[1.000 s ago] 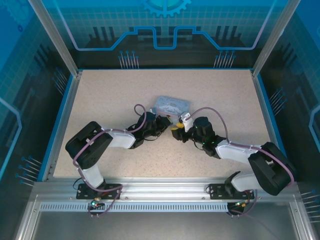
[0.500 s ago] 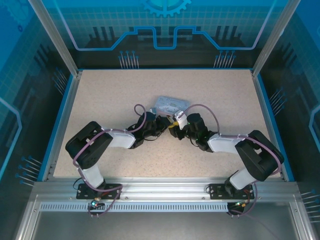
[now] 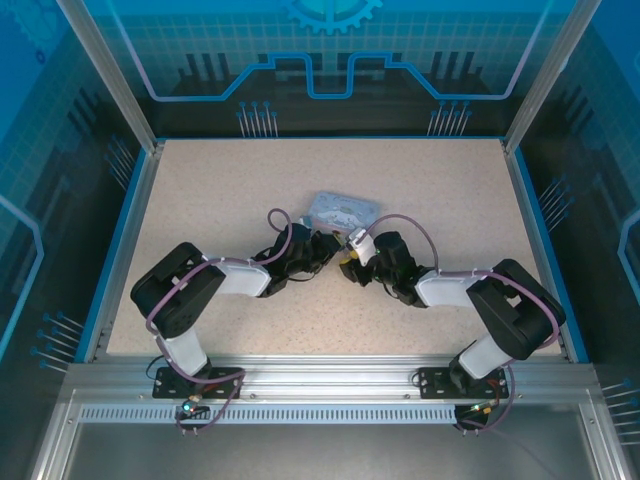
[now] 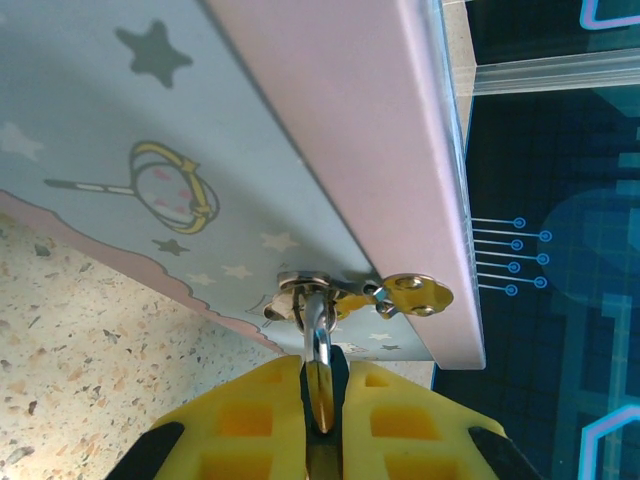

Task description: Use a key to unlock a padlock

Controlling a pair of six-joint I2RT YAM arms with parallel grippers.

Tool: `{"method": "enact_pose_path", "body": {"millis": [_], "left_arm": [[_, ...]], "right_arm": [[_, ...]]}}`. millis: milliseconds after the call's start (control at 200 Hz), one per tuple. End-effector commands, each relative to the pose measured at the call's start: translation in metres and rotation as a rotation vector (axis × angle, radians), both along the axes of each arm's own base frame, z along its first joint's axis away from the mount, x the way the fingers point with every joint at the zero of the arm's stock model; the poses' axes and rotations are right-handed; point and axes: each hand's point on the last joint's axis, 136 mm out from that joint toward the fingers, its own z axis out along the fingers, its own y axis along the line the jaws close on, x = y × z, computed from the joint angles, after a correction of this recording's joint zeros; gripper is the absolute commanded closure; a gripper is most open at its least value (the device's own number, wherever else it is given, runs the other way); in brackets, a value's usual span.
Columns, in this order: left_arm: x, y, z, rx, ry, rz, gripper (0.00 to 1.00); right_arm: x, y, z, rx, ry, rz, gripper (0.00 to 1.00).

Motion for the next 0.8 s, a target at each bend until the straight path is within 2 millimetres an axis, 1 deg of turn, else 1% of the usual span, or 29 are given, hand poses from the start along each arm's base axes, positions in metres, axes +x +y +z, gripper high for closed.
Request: {"method": "enact_pose_path", "body": {"millis": [0,140,325,400,615,795], "left_arm": [[0.005,-0.007,0.029,-0.053,-0.057,-0.014,1.00],[0.005,-0.007,0.029,-0.051,-0.056,-0.012,1.00],[0.004,-0.006,0.029,-0.051,-0.054,-0.014,1.00],[0.005,-0.007,0.030,-0.050,-0.056,-0.015,1.00],[0.005,-0.006,0.030,-0.050,-0.054,-0.014,1.00],[0.004,-0.007,0.030,-0.045,-0.053,-0.020,1.00]], "right_arm": [[0.005,0.002,0.003,-0.026,-0.037,0.006,0.60],[0.010,0.004,0.009,-0.021,-0.052,0.006,0.61],[0.015,0.006,0.008,-0.026,-0.058,0.003,0.64],[0.015,0.008,0.007,-0.028,-0.055,0.008,0.68],[0.016,0.008,0.004,-0.033,-0.051,0.010,0.76],[0.018,0.005,0.008,0.007,-0.043,-0.002,0.88]]}}
